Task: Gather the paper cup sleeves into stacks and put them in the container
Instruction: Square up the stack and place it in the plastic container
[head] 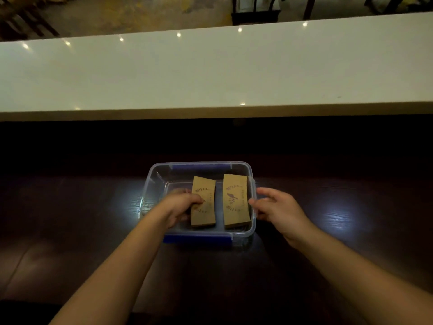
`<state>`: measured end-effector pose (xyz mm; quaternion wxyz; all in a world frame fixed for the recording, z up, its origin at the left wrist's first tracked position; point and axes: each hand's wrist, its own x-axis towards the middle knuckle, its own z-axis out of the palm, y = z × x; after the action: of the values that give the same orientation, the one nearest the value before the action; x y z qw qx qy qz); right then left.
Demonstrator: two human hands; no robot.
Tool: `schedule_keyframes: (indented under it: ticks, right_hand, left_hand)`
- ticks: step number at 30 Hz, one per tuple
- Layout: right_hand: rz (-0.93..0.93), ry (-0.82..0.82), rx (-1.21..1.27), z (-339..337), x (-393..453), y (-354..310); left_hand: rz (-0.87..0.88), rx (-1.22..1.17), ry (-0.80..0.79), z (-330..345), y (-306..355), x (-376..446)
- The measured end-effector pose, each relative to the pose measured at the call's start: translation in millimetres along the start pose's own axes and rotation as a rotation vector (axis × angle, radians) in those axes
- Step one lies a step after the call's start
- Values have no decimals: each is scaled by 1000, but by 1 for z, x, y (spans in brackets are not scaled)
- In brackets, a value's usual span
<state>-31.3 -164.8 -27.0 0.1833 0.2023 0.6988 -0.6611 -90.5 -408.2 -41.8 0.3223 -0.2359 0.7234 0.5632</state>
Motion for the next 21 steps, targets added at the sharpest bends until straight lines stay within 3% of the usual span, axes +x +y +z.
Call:
schedule_keyframes:
  ticks: [21]
  right_hand:
    - [-18, 37, 48, 3, 1, 11]
  left_hand:
    - [79, 101, 74, 31, 0, 7]
